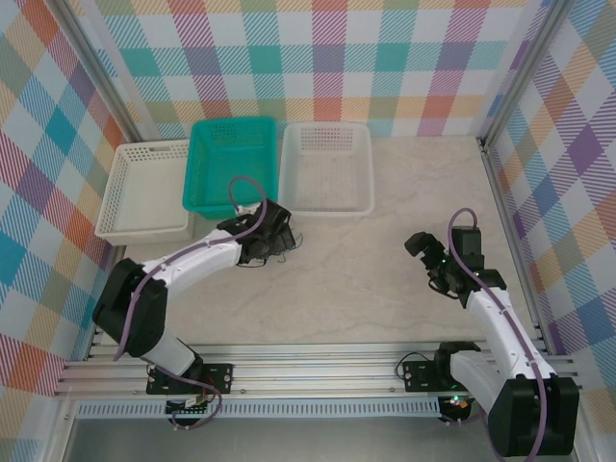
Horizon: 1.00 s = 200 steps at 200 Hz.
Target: Untangle the cables
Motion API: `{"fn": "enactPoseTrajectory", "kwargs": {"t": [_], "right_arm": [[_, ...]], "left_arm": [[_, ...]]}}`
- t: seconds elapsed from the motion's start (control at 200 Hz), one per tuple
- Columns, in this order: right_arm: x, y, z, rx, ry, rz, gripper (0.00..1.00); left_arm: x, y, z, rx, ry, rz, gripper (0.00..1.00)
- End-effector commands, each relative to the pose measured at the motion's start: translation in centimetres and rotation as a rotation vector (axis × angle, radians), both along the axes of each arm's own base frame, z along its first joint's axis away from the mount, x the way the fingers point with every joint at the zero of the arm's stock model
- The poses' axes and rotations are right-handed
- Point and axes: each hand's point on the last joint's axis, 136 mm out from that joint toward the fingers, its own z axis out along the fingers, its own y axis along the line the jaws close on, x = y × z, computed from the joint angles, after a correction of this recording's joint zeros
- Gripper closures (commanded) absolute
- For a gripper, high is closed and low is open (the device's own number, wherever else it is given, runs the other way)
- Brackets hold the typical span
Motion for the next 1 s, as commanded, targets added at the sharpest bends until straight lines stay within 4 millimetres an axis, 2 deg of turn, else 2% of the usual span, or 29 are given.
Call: {"fn": "enactPoseTrajectory", "kwargs": {"t": [0.0, 0.175, 0.415, 0.69, 0.795, 0.885, 0.995], "right_arm": [[0.2, 0.6, 0.9, 0.025, -0.023, 0.017, 0.00], [0.2, 1.2, 2.5, 0.005, -0.078, 0.099, 0.00], [-0.3, 1.1, 3.3, -0.045, -0.070, 0.143, 0.00], [-0.8, 0.8, 4.0, -0.152, 0.002, 0.255, 0.00], [-0.9, 0.9, 4.0, -0.145, 0.018, 0.268, 0.00], [-1.0, 1.5, 3.7, -0.111, 0.023, 0.277, 0.00], [-1.1, 2.5, 3.6, -0.055, 0.017, 0.307, 0.00]], "left_arm": [[1.1, 0.1, -0.2, 0.089, 0.004, -0.007, 0.05], [2.1, 0.2, -1.5, 0.148, 0.021, 0.008, 0.09], [2.3, -0.9, -3.4, 0.123, 0.049, -0.012, 0.30], [1.1, -1.4, -3.8, 0.070, 0.049, -0.068, 0.77], [0.2, -2.0, -3.5, 0.062, 0.055, -0.109, 1.00], [-0.7, -3.2, -3.1, 0.037, 0.054, -0.160, 1.00], [-2.1, -6.2, -2.1, -0.078, 0.026, -0.266, 1.00]]}}
